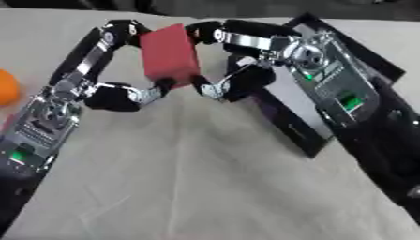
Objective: Pick up the objects with one hand, pass them to the other hand, and then place them into the box on the other side of the table.
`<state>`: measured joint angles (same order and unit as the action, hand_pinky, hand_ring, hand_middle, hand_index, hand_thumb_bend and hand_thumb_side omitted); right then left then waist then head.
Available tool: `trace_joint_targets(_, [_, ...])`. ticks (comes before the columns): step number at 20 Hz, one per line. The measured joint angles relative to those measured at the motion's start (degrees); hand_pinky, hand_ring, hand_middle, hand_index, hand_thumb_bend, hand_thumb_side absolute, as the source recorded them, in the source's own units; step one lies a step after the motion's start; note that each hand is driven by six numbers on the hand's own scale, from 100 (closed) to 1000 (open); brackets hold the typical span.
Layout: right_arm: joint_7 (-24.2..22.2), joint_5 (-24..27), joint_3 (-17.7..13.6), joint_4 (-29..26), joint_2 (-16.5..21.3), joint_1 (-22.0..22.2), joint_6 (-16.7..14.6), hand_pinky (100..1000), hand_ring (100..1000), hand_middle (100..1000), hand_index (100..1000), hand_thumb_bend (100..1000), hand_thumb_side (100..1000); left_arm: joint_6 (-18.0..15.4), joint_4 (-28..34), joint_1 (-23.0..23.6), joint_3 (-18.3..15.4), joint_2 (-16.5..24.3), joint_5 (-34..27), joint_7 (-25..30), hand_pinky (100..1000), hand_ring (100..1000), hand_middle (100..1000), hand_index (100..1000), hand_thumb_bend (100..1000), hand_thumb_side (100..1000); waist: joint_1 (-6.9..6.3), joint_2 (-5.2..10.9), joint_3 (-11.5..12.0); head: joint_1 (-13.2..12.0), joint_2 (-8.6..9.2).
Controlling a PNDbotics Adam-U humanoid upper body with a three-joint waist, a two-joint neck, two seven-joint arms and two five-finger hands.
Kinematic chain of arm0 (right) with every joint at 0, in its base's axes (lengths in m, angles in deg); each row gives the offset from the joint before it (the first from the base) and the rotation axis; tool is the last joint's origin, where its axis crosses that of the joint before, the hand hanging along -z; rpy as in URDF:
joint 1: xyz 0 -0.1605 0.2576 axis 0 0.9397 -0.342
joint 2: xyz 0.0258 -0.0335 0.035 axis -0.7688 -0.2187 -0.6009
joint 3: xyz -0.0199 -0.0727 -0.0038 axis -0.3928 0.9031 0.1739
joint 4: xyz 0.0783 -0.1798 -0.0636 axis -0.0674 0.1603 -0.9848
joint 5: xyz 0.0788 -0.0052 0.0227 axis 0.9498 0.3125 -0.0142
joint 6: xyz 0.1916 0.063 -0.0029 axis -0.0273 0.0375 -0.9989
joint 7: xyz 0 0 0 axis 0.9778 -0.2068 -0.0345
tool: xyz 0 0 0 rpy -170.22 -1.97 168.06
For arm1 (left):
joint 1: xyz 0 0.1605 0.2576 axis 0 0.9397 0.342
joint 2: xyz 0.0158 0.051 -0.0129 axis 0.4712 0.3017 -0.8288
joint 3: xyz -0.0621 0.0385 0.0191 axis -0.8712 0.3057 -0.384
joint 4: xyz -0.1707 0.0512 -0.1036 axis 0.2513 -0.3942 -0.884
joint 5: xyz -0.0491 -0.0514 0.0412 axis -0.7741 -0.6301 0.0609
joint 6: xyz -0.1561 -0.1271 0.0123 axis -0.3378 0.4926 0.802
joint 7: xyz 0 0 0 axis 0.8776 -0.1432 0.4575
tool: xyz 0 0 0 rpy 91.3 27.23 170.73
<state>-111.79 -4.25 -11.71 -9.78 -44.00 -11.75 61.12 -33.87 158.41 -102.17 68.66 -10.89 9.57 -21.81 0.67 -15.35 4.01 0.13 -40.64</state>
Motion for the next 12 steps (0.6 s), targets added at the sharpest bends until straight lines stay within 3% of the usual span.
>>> trace_joint_targets(12, [-0.82, 2.8, 0.02, -0.19, 0.56, 0.04, 1.87, 1000, 978, 1000, 1000, 100, 449, -0.72, -0.67, -0.61, 0.46, -0.47, -0.35, 0.16, 759, 674, 596, 490, 127, 278, 0.0, 0.0, 0.12, 0.26, -0.01])
